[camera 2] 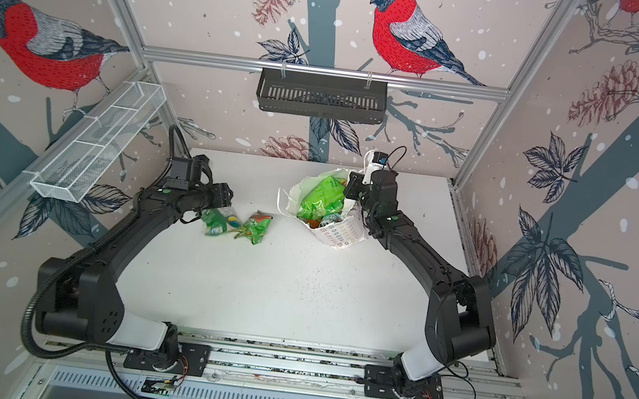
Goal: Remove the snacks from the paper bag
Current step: 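Raise the open left gripper toward the bag while the right gripper holds the rim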
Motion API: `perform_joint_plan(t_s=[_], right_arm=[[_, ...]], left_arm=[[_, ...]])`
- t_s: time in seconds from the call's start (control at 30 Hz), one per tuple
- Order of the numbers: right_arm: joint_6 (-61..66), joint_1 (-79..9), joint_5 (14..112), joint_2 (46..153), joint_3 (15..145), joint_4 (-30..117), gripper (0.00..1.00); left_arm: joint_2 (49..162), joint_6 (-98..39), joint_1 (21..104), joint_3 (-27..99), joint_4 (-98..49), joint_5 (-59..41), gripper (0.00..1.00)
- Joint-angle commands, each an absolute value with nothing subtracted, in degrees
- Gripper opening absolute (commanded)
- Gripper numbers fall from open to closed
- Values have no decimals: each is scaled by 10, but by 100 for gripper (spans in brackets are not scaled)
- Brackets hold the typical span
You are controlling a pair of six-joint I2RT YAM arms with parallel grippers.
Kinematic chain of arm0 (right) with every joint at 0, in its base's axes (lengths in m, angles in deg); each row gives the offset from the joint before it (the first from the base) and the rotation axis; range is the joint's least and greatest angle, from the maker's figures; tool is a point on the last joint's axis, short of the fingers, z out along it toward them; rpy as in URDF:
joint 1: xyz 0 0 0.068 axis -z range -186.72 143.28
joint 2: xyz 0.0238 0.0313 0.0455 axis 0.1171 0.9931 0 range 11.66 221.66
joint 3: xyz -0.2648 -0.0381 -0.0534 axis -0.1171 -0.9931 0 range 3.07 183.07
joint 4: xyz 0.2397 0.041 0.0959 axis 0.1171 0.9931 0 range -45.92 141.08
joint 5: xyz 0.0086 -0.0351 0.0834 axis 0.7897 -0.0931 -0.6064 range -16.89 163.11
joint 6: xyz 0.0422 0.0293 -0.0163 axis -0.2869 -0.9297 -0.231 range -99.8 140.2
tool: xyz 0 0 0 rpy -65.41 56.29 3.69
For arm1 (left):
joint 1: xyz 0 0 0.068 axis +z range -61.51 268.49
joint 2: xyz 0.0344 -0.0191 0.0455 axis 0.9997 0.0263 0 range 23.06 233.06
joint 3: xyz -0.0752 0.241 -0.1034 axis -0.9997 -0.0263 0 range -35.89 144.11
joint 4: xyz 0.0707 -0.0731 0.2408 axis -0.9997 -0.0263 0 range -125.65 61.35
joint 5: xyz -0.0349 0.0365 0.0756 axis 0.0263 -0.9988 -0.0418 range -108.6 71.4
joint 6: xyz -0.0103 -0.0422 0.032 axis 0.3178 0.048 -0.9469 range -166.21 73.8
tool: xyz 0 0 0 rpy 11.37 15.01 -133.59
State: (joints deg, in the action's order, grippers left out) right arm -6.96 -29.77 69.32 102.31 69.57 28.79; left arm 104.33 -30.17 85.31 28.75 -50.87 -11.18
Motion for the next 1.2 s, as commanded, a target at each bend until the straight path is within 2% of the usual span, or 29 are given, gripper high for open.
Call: perform_joint_plan(t_s=[0.0, 0.23, 0.33, 0.57, 0.8, 1.17], right_arm=[[-69, -301, 688, 1025, 702, 300, 0], [-49, -305, 694, 1033, 729, 334, 0], [-43, -306, 699, 1028, 737, 348, 0], [-21, -331, 734, 1003, 739, 374, 0], [-3, -360, 764, 979, 733, 397, 0], [-17, -392, 777, 964, 726, 402, 0]], left_arm=[[1026, -323, 855, 290, -509, -95, 77], [957, -322, 855, 248, -460, -56, 89], [924, -316, 855, 232, -438, -47, 99], [872, -278, 852, 202, -389, 20, 99], [831, -285, 836, 207, -386, 22, 99], [818, -281, 762, 242, -403, 24, 99]])
